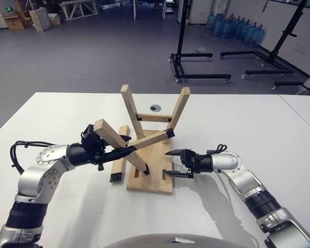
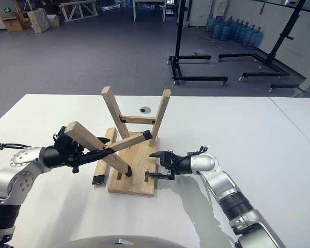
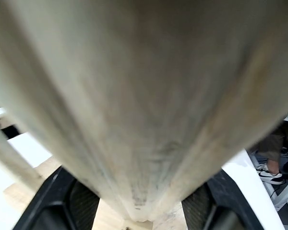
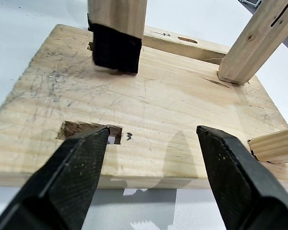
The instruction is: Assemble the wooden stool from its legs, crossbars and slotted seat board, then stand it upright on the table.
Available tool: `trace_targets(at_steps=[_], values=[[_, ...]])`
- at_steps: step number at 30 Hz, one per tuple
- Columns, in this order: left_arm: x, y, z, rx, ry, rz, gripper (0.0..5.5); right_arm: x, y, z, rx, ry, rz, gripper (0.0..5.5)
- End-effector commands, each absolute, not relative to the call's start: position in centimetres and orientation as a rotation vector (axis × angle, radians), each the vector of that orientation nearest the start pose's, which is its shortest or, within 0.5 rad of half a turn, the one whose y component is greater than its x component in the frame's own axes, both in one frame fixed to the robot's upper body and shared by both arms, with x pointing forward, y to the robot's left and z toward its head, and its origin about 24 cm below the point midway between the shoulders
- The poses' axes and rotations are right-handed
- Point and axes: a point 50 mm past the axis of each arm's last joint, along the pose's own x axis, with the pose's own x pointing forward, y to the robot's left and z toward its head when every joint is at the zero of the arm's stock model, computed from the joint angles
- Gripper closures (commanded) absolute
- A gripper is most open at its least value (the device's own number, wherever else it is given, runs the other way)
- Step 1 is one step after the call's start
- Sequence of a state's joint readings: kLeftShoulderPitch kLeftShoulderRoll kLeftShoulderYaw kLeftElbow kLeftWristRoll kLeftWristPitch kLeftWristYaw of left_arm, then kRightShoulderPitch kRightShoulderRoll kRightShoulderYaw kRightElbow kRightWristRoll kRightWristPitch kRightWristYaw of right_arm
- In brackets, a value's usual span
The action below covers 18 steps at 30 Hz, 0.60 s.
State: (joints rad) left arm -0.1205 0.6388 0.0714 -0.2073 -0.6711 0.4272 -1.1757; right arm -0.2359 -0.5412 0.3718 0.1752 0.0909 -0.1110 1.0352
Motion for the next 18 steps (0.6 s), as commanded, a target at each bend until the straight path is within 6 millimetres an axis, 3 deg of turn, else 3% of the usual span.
trace_targets(at_steps=[1, 11, 18], values=[[23.9, 20.4, 14.0, -0.006, 0.099, -1.299, 3.46, 23.6, -15.6, 1.2, -0.53, 0.4, 1.35, 2.16], [24.0, 20.6, 13.4, 0.053, 0.233, -1.395, 3.46, 23.7, -15.6, 0.9, -0.544, 0.406, 1.345, 2.16], [25.2, 20.3, 13.3, 0.119, 0.295, -1.448, 3.46, 23.3, -15.6, 0.4, -0.54, 0.43, 1.346, 2.16]])
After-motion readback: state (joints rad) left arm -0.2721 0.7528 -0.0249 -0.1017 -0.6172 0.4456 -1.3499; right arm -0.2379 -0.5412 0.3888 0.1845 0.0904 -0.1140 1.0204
